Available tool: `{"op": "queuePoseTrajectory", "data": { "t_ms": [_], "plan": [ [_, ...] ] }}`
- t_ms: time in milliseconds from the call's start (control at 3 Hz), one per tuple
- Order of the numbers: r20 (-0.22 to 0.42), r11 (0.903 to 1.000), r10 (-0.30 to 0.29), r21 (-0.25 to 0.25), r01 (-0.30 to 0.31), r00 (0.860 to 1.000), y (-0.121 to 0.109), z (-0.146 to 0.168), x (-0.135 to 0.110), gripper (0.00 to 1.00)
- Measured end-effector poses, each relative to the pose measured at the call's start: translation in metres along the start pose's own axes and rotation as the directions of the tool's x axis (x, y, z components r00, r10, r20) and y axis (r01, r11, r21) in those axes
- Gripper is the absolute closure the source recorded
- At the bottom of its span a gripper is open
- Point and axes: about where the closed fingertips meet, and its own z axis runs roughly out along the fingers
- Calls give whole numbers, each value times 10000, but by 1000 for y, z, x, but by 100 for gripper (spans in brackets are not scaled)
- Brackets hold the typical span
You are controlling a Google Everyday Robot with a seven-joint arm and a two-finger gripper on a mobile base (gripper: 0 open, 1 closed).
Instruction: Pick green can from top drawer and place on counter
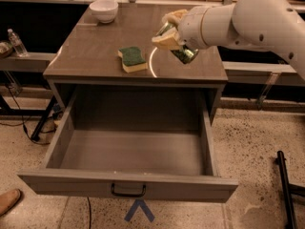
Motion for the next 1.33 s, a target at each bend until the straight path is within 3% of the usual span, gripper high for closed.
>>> {"op": "queuePoseTrajectory", "data": {
  "t_ms": [667,1000,1333],
  "plan": [
    [1715,9998,-33,-173,64,9852,-43,32,-11,100],
    [2539,9987,419,-384,-333,9663,-58,46,-2,100],
    [3555,9908,1320,-766,-1119,9253,-77,58,20,100]
  ]
}}
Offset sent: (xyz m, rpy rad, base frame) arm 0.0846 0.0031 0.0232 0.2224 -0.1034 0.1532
